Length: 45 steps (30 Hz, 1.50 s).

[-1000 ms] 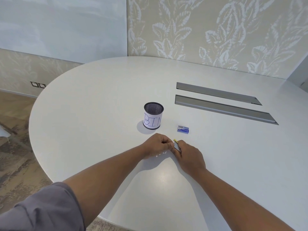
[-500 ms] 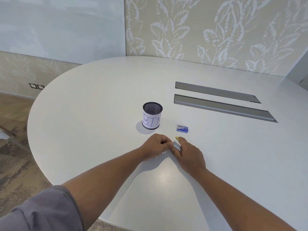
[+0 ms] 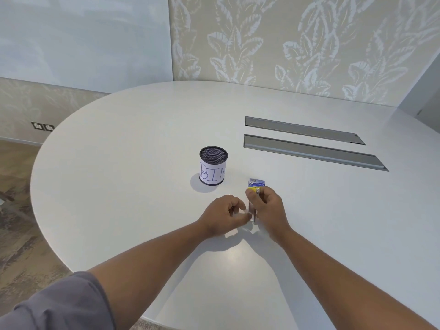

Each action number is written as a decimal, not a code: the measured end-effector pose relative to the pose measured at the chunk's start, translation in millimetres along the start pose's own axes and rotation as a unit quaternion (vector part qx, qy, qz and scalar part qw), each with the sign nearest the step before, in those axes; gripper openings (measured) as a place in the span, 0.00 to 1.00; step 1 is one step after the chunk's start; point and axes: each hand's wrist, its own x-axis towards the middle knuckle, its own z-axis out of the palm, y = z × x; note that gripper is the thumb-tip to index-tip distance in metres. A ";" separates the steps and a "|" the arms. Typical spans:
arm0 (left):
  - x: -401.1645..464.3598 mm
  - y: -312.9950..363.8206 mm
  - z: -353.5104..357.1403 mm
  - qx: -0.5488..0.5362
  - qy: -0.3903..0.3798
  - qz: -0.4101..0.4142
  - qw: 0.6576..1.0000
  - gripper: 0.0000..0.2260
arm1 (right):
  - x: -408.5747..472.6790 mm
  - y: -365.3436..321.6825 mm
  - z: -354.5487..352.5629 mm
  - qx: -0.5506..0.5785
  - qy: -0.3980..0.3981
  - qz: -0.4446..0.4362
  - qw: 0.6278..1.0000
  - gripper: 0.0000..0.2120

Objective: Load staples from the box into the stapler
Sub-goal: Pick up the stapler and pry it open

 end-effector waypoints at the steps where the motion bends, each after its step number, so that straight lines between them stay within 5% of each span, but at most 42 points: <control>1: 0.1 0.7 0.4 0.013 0.000 0.005 1.000 0.19 | 0.4 -2.3 1.7 0.042 -0.014 0.012 0.999 0.10; 13: 1.1 3.3 1.4 0.070 -0.012 0.010 0.997 0.22 | 7.0 1.0 -10.9 0.243 -0.123 0.143 0.951 0.20; 21: -1.4 3.5 5.1 0.146 -0.039 0.024 0.988 0.21 | 7.0 12.0 -18.9 0.325 -0.113 0.197 0.918 0.18; 45: -5.8 8.4 4.3 0.166 -0.048 0.035 0.984 0.22 | 6.1 14.8 -19.9 0.350 -0.113 0.191 0.910 0.16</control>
